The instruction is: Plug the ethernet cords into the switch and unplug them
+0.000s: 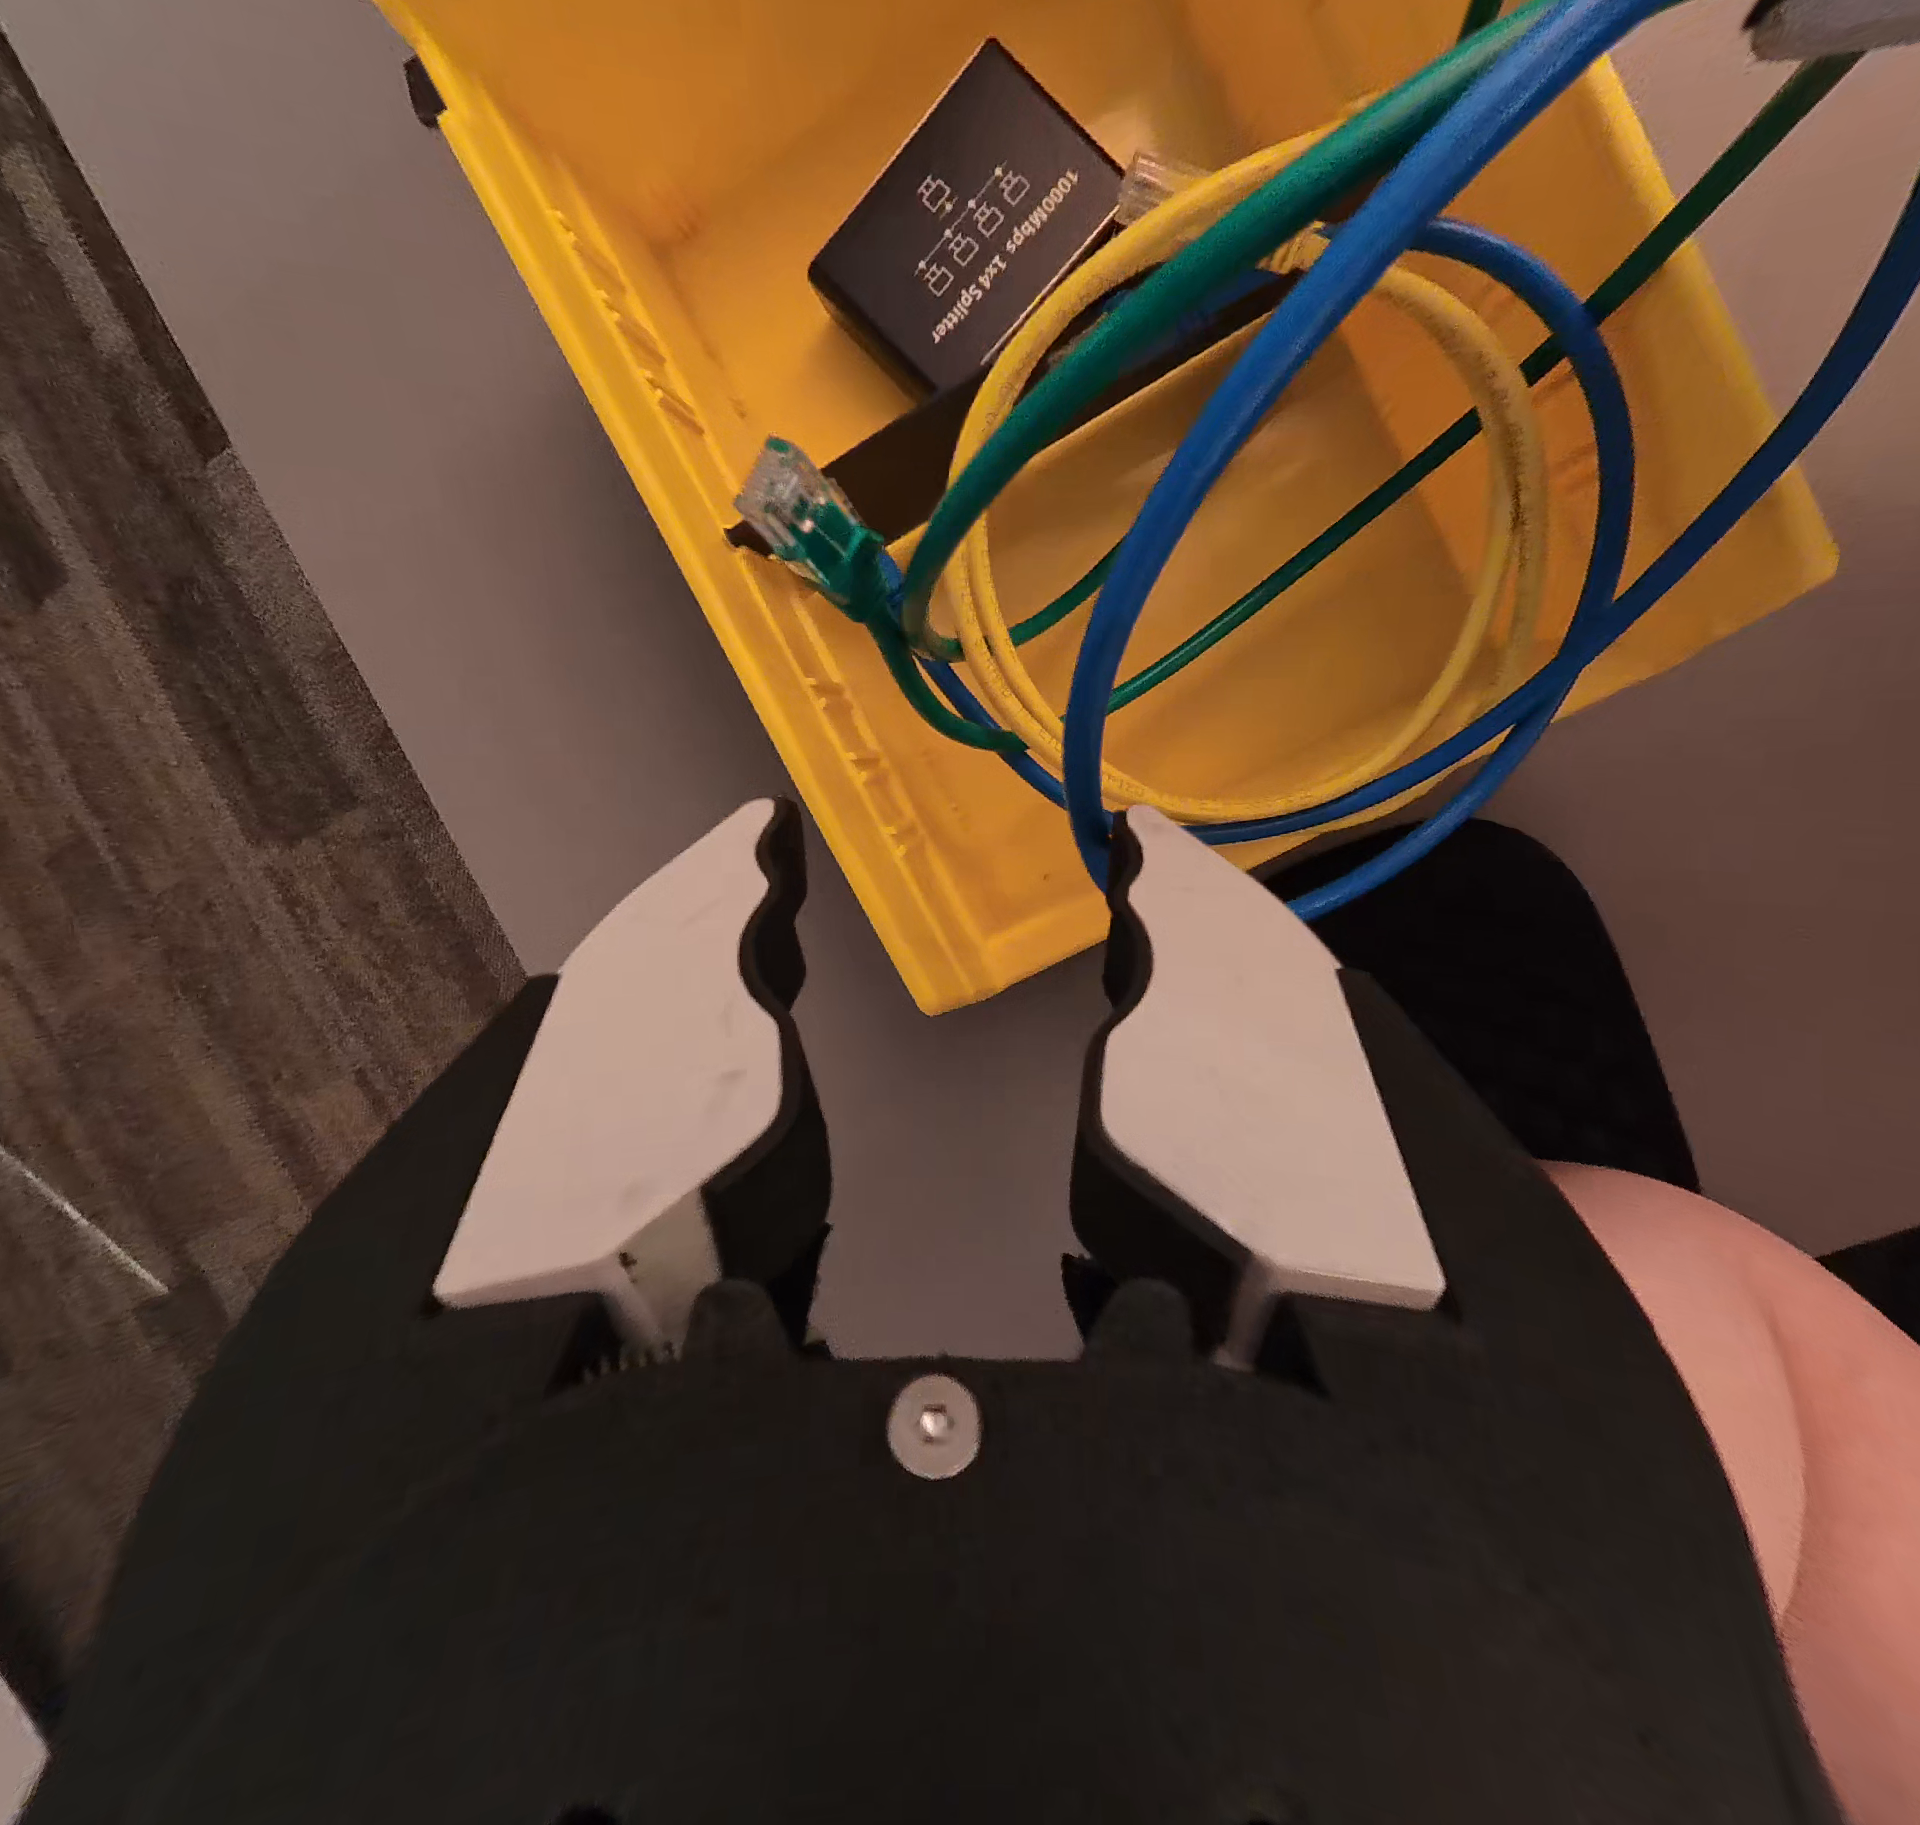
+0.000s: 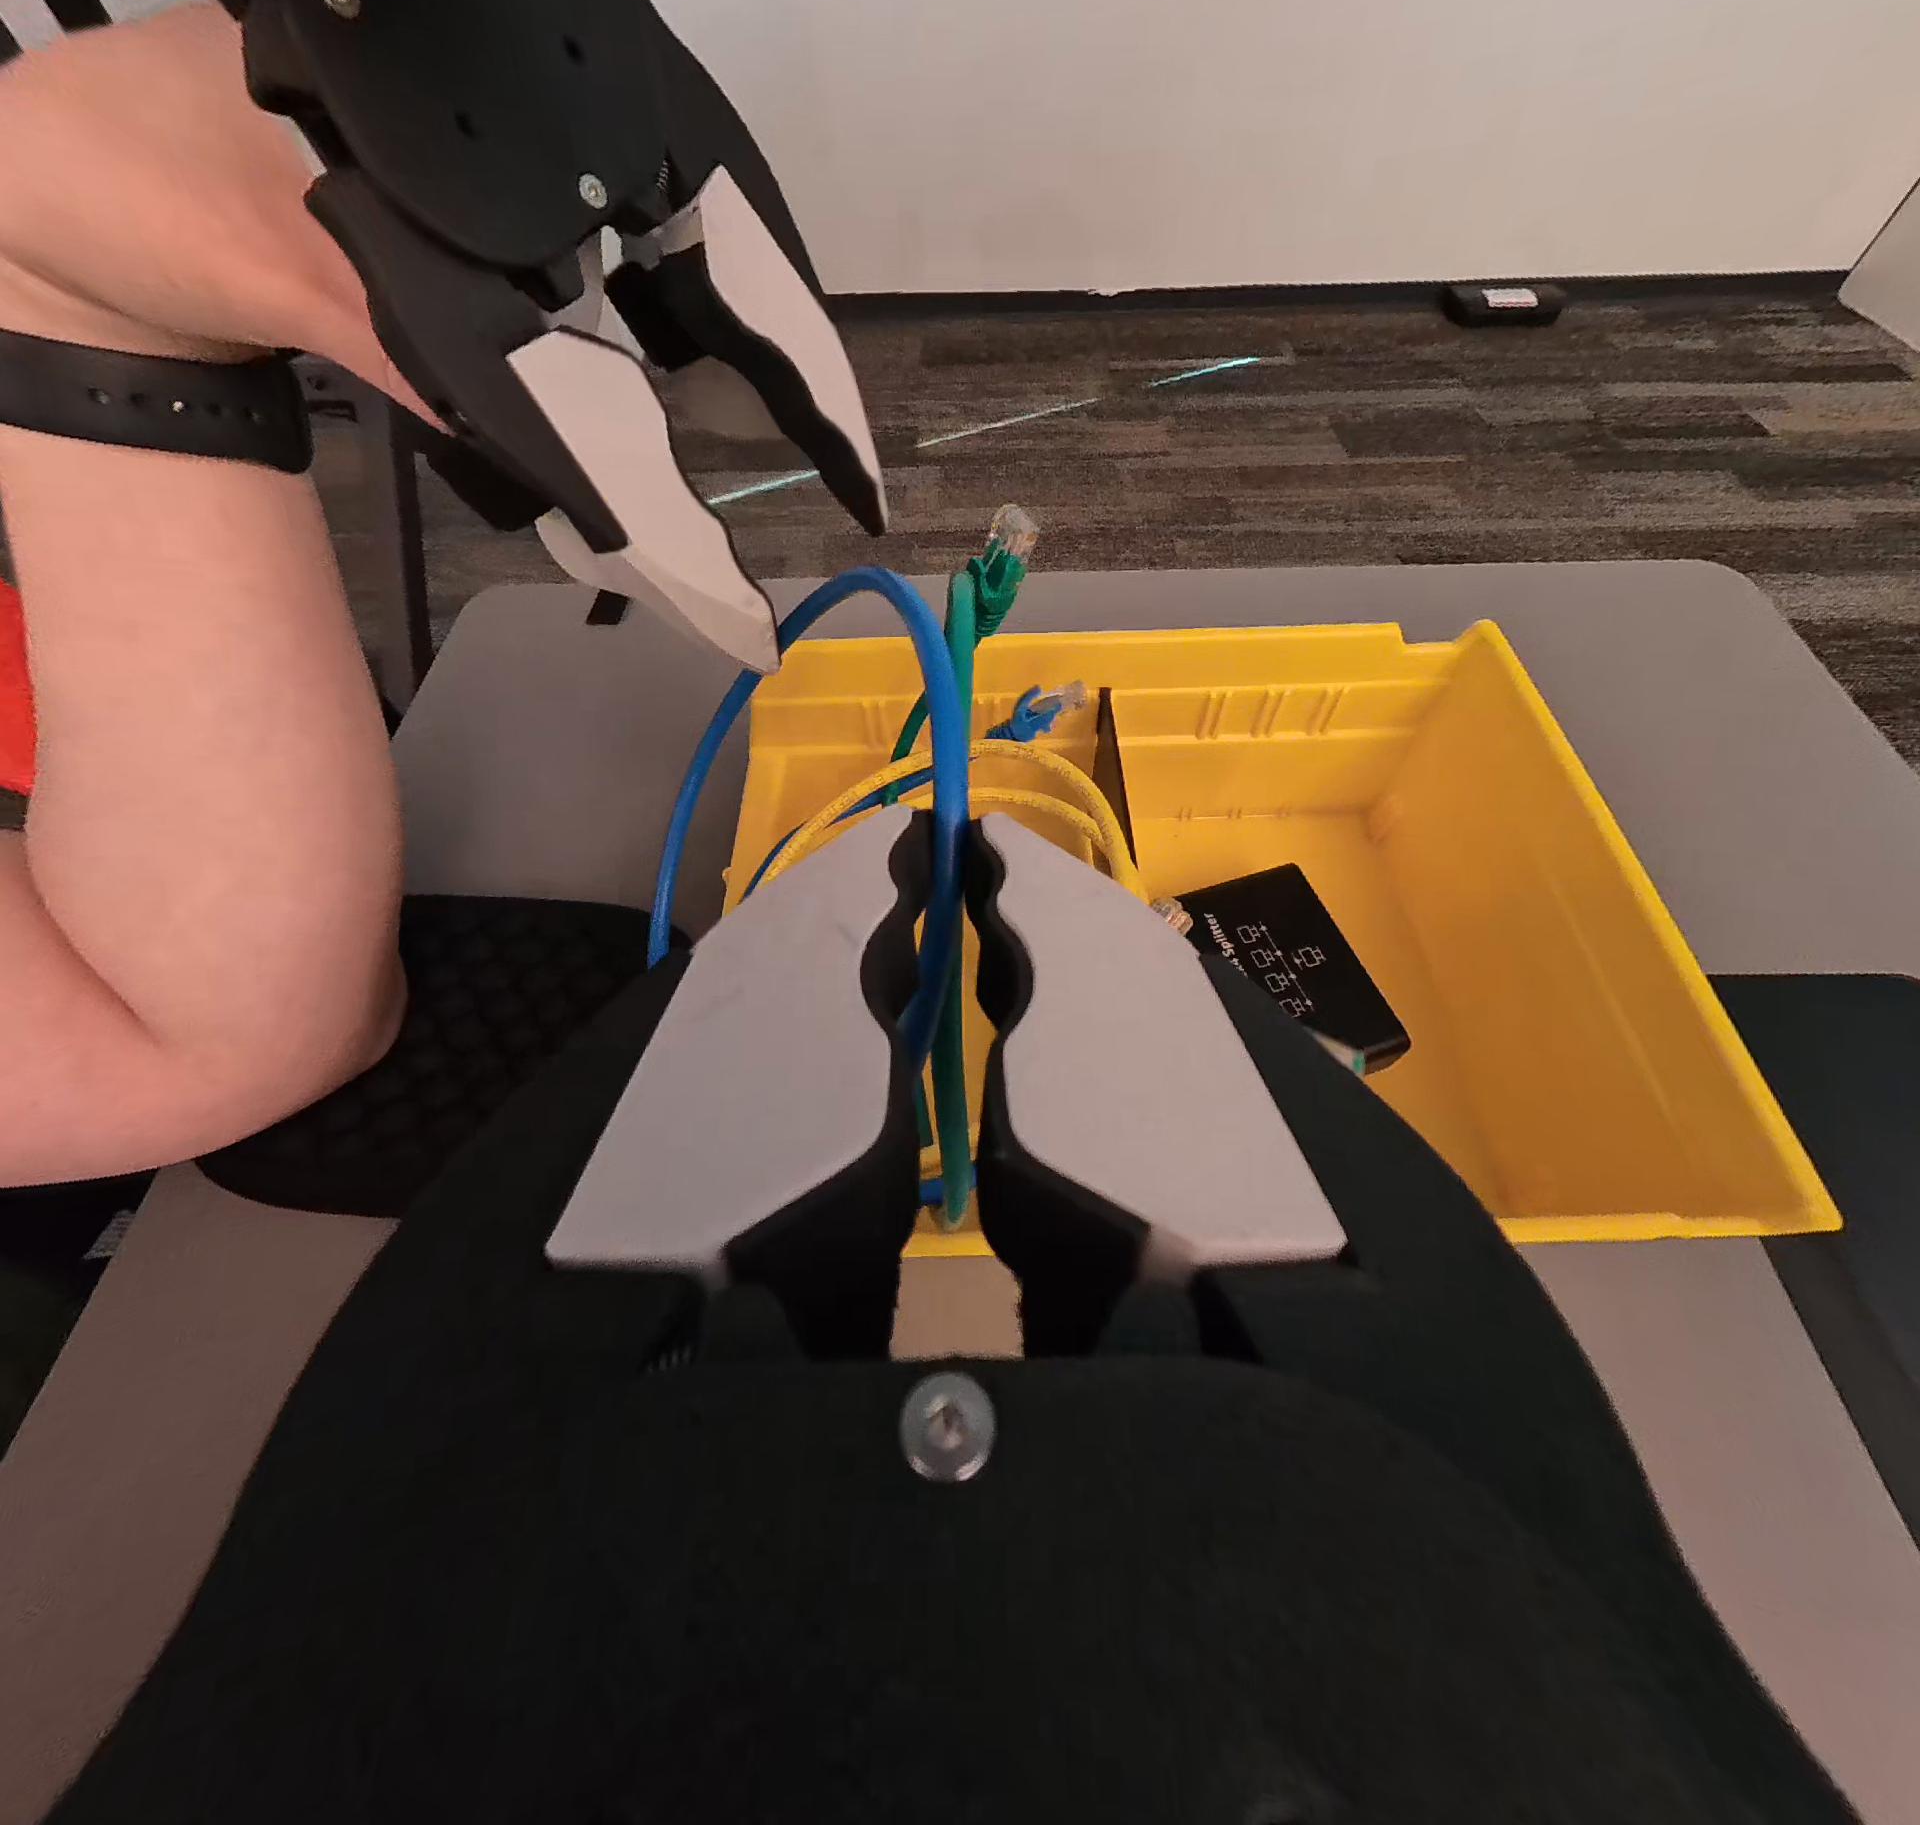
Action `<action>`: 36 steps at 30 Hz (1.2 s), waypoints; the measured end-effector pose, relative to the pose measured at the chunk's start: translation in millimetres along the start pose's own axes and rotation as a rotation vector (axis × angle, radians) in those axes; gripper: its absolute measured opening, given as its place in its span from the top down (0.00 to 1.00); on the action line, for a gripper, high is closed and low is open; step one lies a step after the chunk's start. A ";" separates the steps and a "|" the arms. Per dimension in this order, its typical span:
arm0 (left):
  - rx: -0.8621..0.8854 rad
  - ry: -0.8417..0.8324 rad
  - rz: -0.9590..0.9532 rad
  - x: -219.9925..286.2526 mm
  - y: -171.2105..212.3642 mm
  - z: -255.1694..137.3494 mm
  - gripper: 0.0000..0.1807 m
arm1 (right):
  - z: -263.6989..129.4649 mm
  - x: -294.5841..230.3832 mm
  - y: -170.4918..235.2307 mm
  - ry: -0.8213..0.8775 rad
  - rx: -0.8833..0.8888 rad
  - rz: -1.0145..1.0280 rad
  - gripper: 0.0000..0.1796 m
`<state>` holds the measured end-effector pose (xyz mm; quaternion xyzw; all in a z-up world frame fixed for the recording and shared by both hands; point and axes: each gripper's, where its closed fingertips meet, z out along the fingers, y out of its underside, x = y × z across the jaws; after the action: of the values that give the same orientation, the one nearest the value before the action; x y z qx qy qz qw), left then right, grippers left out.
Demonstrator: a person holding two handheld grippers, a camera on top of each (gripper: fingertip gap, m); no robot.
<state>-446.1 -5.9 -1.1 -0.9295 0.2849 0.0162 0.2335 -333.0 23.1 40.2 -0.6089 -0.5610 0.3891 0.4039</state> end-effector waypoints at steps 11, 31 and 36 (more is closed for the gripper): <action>-0.155 0.313 0.009 30.6 1.4 36.1 1.00 | 10.4 16.8 23.9 0.033 -0.033 0.064 0.96; 0.079 0.288 -0.182 45.4 -34.0 -22.5 1.00 | 84.0 -112.9 98.7 0.030 -0.276 -0.546 0.81; 0.095 0.308 -0.190 43.1 -33.6 -22.5 0.99 | 86.1 -100.0 108.5 0.088 -0.403 -0.540 0.97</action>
<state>-394.3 -14.0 26.2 -0.9318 0.2284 -0.1618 0.2312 -379.6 -76.7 -90.4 -0.5221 -0.7496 0.1228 0.3879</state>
